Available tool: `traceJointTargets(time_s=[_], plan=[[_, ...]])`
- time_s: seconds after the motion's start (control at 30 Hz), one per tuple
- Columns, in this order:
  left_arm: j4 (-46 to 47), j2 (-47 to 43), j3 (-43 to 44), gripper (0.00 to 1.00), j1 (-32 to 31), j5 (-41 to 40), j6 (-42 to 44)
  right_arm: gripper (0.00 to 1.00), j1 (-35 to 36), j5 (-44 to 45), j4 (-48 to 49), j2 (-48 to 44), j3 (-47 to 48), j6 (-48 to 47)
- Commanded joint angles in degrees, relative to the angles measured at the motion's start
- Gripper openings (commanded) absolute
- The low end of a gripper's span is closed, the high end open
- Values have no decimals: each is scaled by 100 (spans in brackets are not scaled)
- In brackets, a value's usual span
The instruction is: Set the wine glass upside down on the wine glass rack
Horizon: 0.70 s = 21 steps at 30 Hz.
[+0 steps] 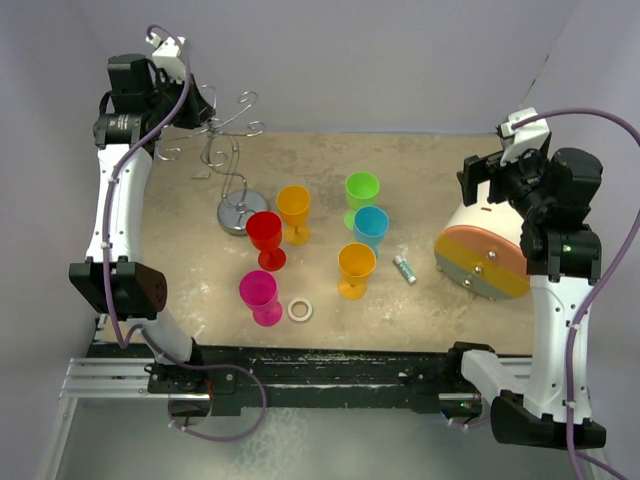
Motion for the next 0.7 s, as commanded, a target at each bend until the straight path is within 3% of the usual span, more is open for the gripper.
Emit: traceJointTargets(time_s=[0.0,0.67], plan=[[847,-147,307,0,-153,246,-217,100,-44,-118,195,8,-5,-33],[1573,-880,-1185,0,-283,234,-399,100,-61,-586,295,96,63,-287]])
